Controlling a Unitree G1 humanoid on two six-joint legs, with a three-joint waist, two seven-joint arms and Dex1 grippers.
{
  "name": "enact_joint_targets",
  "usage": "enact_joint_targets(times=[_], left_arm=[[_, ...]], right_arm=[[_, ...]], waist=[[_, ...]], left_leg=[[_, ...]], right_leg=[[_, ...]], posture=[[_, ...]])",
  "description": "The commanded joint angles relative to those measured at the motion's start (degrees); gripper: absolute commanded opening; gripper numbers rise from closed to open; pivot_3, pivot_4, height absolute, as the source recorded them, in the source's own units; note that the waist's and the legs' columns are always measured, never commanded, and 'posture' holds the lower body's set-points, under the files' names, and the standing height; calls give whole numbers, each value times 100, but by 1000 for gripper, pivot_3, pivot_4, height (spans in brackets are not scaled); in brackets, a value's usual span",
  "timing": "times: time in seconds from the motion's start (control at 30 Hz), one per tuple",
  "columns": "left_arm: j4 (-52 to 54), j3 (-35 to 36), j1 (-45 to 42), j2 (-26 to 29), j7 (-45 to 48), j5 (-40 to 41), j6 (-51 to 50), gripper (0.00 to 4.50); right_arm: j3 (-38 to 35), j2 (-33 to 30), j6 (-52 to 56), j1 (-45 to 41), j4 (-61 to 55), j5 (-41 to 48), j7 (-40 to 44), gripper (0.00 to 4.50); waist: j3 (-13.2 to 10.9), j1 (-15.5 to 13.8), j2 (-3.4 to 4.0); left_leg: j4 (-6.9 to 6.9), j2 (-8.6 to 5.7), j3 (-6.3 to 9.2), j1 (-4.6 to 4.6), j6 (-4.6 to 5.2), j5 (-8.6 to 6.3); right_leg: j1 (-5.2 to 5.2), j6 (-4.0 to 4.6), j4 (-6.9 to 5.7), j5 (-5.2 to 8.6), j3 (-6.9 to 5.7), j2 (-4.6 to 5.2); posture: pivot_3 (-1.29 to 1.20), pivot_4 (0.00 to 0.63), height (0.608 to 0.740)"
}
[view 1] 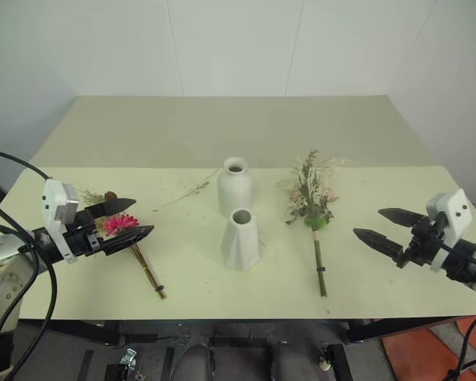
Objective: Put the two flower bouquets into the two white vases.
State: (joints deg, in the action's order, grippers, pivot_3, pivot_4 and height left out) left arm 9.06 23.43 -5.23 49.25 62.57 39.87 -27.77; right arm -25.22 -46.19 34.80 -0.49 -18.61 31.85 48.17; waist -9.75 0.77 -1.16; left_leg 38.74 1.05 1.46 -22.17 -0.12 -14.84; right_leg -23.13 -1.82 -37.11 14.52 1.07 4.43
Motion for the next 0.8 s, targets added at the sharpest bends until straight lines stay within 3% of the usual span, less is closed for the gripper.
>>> enact_joint_targets(times=[0.03, 0.6, 0.8], left_arm=[[55, 136, -19, 56, 27, 41, 45, 4443], [-105, 29, -177, 77, 156, -30, 110, 4443], [17, -2, -527, 135, 270, 189, -54, 4443]], right_arm=[[-153, -121, -88, -7, -133, 21, -15, 4500], [-94, -169, 44, -33, -171, 61, -129, 4500], [333, -584, 1208, -459, -426, 217, -477, 4500]], waist=[[0, 0, 0], [0, 0, 0], [0, 3, -1]], left_leg=[[0, 0, 0, 0, 0, 0], [0, 0, 0, 0, 0, 0], [1, 1, 0, 1, 0, 0]], right_leg=[[0, 0, 0, 0, 0, 0], [0, 0, 0, 0, 0, 0], [0, 0, -2, 0, -1, -1]], posture=[[0, 150, 740], [0, 150, 740], [0, 150, 740]])
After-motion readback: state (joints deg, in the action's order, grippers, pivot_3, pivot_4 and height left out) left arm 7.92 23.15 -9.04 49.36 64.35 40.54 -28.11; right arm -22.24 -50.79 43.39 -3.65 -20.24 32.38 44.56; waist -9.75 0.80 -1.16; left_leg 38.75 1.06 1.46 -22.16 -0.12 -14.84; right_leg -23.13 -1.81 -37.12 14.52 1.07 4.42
